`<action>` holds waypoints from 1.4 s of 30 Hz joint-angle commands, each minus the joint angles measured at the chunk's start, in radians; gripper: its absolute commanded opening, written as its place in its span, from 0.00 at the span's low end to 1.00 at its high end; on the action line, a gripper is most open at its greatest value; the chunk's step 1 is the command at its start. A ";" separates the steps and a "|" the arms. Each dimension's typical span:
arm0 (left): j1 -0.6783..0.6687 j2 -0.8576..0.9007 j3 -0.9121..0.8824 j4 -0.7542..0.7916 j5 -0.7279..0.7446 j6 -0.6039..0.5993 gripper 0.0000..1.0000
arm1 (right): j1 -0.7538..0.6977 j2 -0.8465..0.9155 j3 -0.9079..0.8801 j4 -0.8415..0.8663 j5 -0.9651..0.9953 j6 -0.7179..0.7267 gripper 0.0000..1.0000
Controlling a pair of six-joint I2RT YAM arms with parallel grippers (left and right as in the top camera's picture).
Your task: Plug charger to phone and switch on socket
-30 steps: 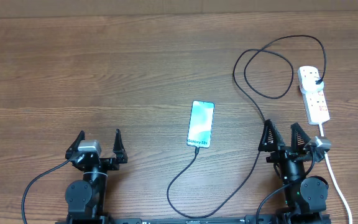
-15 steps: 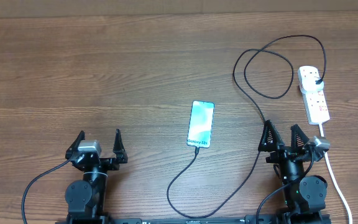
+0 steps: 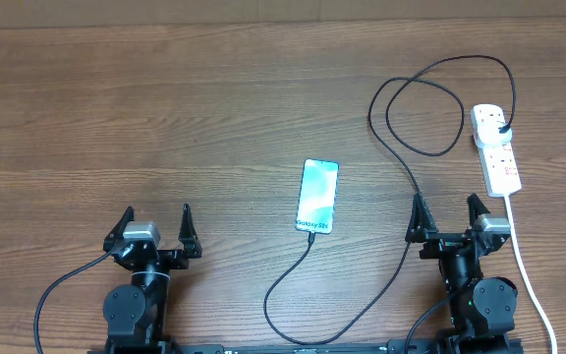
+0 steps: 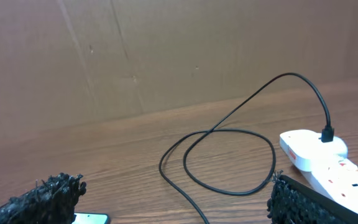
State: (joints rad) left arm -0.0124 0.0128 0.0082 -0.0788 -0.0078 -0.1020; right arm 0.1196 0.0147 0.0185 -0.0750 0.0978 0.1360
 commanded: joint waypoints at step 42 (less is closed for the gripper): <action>0.007 -0.008 -0.003 0.000 0.008 -0.010 1.00 | 0.003 -0.012 -0.011 -0.009 -0.100 -0.179 1.00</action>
State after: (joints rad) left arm -0.0124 0.0128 0.0082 -0.0788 -0.0078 -0.1020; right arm 0.1196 0.0147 0.0185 -0.0837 0.0036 -0.0341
